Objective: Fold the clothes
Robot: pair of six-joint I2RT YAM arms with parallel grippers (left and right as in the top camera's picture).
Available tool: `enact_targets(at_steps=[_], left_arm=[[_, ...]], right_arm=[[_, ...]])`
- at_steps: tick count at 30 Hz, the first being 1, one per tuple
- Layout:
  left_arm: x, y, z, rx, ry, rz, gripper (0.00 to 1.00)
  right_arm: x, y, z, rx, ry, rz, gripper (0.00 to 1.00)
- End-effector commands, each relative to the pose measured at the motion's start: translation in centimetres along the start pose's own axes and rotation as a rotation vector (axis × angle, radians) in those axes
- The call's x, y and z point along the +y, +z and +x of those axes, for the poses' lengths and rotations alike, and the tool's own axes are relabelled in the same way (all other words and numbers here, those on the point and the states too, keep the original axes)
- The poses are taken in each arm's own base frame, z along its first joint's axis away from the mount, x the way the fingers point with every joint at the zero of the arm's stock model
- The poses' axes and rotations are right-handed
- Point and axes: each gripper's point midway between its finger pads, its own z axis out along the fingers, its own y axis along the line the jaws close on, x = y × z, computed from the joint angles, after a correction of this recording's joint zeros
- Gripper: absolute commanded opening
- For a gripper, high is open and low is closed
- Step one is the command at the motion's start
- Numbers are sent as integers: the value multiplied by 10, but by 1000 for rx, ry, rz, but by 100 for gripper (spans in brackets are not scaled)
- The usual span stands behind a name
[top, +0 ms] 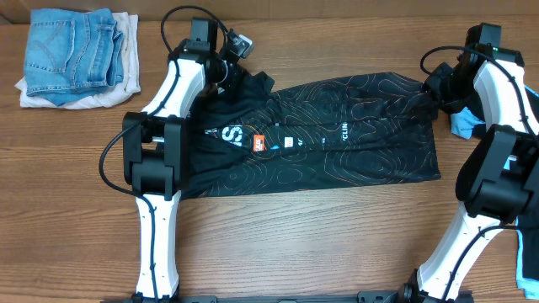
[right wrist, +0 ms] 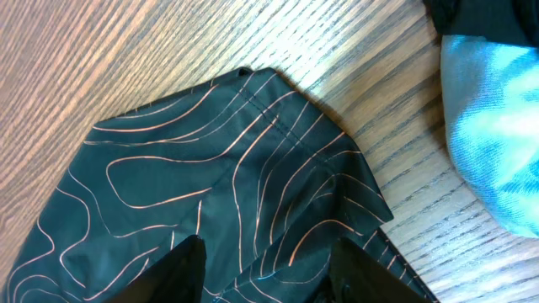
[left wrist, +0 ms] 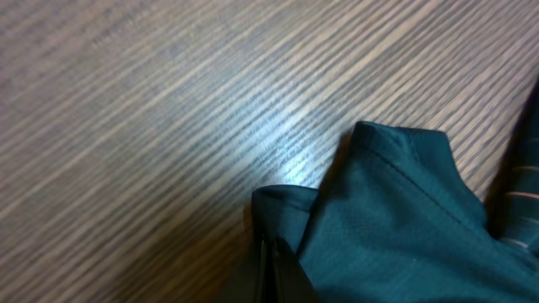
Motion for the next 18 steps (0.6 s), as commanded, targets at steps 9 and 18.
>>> enact_targets(at_steps=[9, 18], left_arm=[[-12, -52, -34, 13, -9, 15, 4], [-7, -63, -11, 142, -67, -45, 4]], right_arm=[[6, -20, -2, -25, -7, -19, 48], [5, -20, 0, -15, -6, -15, 48]])
